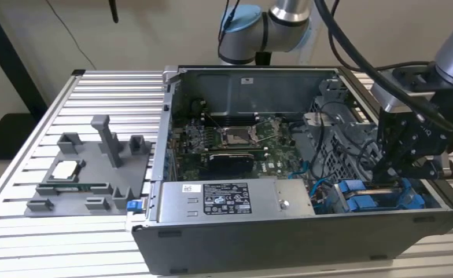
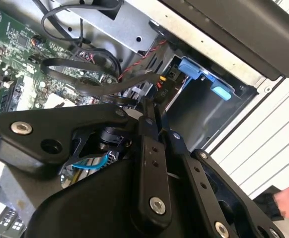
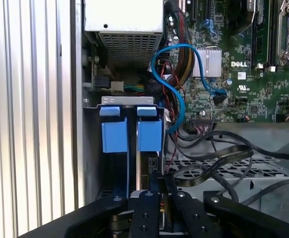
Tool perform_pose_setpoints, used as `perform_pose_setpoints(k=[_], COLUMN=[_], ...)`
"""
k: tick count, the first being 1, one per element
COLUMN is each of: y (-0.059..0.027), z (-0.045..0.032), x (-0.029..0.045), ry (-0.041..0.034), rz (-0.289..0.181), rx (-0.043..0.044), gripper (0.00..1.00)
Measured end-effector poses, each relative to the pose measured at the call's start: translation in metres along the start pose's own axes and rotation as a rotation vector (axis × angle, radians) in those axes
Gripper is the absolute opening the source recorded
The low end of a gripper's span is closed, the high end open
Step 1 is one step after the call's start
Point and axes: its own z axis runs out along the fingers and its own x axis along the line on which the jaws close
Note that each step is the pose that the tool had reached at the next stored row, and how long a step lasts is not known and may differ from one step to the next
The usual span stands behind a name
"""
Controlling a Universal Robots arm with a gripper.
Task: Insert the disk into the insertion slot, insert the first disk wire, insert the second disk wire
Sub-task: 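Insert the second disk wire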
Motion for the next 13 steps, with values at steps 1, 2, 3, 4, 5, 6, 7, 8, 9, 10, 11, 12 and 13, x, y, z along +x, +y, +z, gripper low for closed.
perform_pose_setpoints(k=[1, 2, 3, 4, 5, 6, 7, 8, 9, 10, 11, 12, 13], y=[-0.0001, -0.0005, -0.0009, -0.0012, -0.0012, -0.0014, -0.0015, -0.0015, -0.0016, -0.0016, -0.0017, -0.0017, -0.0017], z=[0.0004, 0.0008, 0.0011, 0.0017, 0.0021, 0.0024, 0.0029, 0.0036, 0.0047, 0.0061, 0.0076, 0.0087, 0.0080], x=[0.0000, 0.0001, 0.0001, 0.0002, 0.0003, 0.0003, 0.0004, 0.0005, 0.0006, 0.0007, 0.0008, 0.0009, 0.0016], ry=[0.0001, 0.0003, 0.0005, 0.0002, 0.0005, 0.0006, 0.0008, 0.0008, 0.0015, 0.0024, 0.0028, 0.0023, 0.0035], rz=[0.000, 0.000, 0.000, 0.000, 0.000, 0.000, 0.000, 0.000, 0.000, 0.000, 0.000, 0.000, 0.000], rx=[0.0000, 0.0000, 0.0001, 0.0001, 0.0001, 0.0000, 0.0002, 0.0003, 0.0005, 0.0007, 0.0010, 0.0011, 0.0013], gripper=[0.16, 0.16, 0.16, 0.16, 0.16, 0.16, 0.16, 0.16, 0.16, 0.16, 0.16, 0.16, 0.18])
